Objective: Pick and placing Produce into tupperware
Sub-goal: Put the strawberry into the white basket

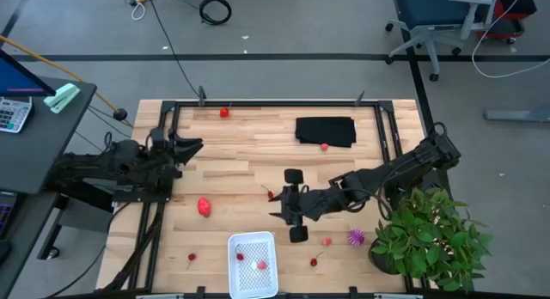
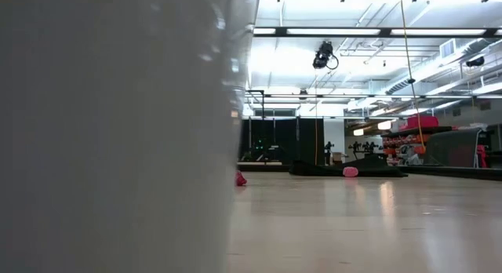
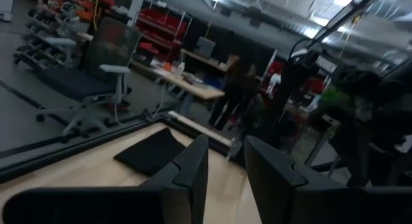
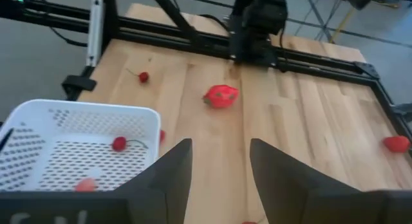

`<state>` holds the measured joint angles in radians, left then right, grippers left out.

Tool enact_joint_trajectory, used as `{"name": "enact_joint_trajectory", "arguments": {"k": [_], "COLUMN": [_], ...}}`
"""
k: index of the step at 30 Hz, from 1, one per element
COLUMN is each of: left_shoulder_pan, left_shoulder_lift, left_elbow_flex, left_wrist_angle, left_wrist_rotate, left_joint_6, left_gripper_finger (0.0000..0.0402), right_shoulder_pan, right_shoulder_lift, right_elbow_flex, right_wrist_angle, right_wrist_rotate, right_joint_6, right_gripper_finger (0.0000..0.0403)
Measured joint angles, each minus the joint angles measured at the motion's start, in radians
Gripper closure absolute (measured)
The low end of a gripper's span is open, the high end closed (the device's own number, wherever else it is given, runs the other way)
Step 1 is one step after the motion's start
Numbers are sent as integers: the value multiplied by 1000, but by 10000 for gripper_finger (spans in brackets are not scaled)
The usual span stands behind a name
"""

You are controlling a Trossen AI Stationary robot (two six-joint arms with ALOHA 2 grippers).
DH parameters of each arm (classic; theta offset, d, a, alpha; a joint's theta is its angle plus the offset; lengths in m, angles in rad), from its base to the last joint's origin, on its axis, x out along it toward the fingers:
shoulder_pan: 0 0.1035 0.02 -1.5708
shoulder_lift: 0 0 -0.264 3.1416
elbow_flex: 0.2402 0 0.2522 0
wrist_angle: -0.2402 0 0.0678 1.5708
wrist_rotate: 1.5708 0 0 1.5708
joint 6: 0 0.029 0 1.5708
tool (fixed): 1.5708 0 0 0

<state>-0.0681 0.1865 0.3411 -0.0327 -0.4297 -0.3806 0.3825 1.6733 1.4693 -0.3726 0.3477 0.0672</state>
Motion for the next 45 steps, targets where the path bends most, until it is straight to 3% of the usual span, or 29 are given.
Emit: {"name": "enact_joint_trajectory", "arguments": {"k": [7, 13, 15, 17, 20, 22, 27, 31, 37, 45], "left_shoulder_pan": [31, 217, 304, 402, 551, 636, 819, 898, 935, 943], "left_shoulder_lift": [303, 562, 632, 697, 782, 844, 1039, 1191, 1376, 1542], "left_elbow_flex": [292, 642, 725, 785, 807, 804, 797, 797, 797, 799], "left_wrist_angle": [-155, -429, -518, -575, -592, -582, -577, -556, -435, -329], "left_wrist_rotate": [-94, -113, -57, 91, 387, 473, 475, 476, 479, 481], "left_joint_6": [80, 163, 164, 166, 184, 198, 236, 299, 384, 445], "left_gripper_finger": [294, 294, 294, 294, 294, 294, 294, 294, 294, 283], "right_shoulder_pan": [-46, -72, -75, -75, -72, -72, -72, -72, -73, -73], "right_shoulder_lift": [0, 0, 0, 0, 0, 0, 0, 0, 0, 0], "right_elbow_flex": [0, 0, 0, 0, 0, 0, 0, -1, -1, -2], "right_wrist_angle": [-14, -87, -119, -148, -170, -172, -174, -176, -202, -255], "right_wrist_rotate": [0, 0, 0, 0, 0, 0, -1, 15, 100, 123], "right_joint_6": [0, 61, 94, 125, 156, 169, 239, 247, 246, 245], "right_gripper_finger": [238, 238, 238, 238, 238, 238, 238, 238, 238, 238]}}
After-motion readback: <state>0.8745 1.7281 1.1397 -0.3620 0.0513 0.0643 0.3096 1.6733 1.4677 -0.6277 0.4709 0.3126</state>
